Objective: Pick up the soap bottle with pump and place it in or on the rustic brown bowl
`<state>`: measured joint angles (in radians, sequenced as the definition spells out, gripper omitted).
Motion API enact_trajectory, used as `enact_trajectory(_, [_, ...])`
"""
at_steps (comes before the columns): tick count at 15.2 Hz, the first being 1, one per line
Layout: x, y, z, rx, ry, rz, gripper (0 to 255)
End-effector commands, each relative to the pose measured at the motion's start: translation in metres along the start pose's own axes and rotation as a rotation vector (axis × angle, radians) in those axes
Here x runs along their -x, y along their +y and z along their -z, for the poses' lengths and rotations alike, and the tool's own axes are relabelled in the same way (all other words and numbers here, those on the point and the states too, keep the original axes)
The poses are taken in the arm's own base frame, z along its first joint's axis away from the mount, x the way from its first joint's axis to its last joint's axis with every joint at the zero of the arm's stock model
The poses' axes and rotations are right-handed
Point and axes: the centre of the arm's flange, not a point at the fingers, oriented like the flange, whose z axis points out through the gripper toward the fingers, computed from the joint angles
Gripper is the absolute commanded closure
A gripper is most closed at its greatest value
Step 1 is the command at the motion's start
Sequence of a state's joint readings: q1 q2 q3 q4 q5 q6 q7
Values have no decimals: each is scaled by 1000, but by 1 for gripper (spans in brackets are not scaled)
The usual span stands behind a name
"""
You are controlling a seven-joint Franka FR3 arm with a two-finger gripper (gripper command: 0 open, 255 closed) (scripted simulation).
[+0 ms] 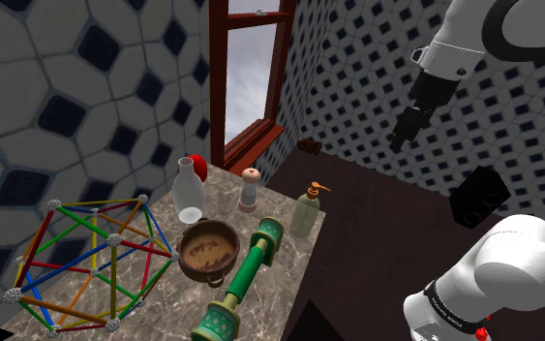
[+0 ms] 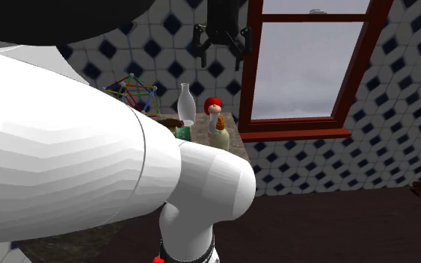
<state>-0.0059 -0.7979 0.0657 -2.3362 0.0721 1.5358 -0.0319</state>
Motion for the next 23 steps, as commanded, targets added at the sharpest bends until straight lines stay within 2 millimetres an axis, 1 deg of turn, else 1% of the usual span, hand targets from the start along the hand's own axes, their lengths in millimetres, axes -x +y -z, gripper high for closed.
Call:
enact_trajectory(1, [0,0,0,0,0,0,0])
enact_trajectory(22, [-161,-36,-223,38,-2,134,0])
enact_trajectory(23, [-162,-37,-224,38,-2,135,0])
